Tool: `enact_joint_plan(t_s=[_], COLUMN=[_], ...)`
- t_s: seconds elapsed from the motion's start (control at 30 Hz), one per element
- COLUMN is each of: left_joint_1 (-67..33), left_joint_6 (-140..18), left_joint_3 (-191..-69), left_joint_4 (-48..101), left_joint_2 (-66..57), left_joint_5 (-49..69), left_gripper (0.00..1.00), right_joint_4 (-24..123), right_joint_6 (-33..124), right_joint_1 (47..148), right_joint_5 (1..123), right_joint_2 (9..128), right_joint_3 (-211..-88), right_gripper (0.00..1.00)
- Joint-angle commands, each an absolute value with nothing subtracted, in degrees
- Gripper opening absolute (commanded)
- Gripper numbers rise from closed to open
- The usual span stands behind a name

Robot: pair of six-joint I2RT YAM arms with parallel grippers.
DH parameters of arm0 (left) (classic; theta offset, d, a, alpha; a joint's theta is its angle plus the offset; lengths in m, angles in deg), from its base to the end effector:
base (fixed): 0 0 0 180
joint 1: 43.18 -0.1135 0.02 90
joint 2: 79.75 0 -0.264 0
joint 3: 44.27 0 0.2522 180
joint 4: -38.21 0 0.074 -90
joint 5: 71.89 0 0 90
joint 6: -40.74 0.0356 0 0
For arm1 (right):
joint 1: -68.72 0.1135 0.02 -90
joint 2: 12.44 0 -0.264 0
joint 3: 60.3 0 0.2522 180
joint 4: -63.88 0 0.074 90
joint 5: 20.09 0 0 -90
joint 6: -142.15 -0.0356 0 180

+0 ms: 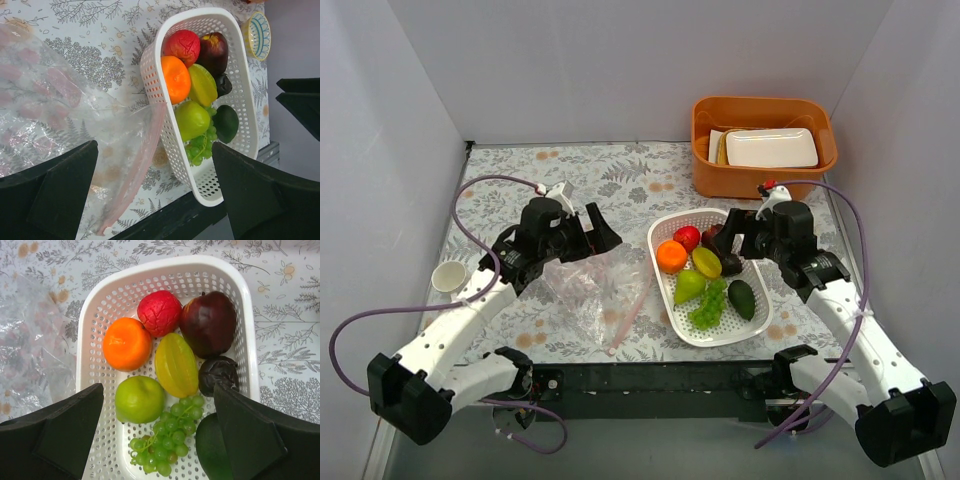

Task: Place the food in the zip-top bag and seal the zipper
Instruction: Pick up the zipper food storage bag at the center of the board.

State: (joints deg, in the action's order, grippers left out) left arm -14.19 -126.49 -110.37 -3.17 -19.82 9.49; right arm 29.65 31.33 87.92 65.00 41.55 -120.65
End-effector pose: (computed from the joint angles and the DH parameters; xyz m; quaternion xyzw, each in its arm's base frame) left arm 0.1966 -0.1150 0.3061 -0.3302 0.8222 -0.4070 0.2221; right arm 0.1994 0.0727 0.3038 -0.0100 0.8560 0.2109 0.4719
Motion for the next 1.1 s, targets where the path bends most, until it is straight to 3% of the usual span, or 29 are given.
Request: enact_joint_plan(t_s=[0.0,0.23,0.47,0.6,0.8,1.07], left_joint_1=[-14.3,-13.5,7.8,14.9,16.0,16.1], left_joint_6=[-124.8,-122.5,-131.5,-136.4,-139.8,-135.8], left_joint_3=[-114.1,-113.2,-111.6,-110.8,-108.4,-107.2], left_joint_4=[-9.9,-14.2,-17.8,-22.4,-25.1,-18.5], left_joint_2=[-17.8,-14.5,-13.1,-10.1,-9.0,-8.6], left_joint_5=[10.8,8.4,27.4,34.7,40.1,34.6], left_gripper=[0.98,0.98,0.98,0.98,0.98,0.89], right_joint_4=[28.5,24.2,22.6,22.8,25.4,23.3], right_joint_6=[30.4,30.4,31.9,29.0,22.3,21.9], right_joint_1=[87.8,87.6,87.6,87.7,87.7,87.7], right_joint_5=[67.9,71.4,64.8,63.7,61.5,60.9], right_joint_2=[36.8,36.7,39.9,38.8,36.3,37.5], right_joint_3=[-120.3,-119.3,-119.1,-118.7,-117.4,-117.5], right_gripper=[0.98,0.98,0.98,0.98,0.95,0.88])
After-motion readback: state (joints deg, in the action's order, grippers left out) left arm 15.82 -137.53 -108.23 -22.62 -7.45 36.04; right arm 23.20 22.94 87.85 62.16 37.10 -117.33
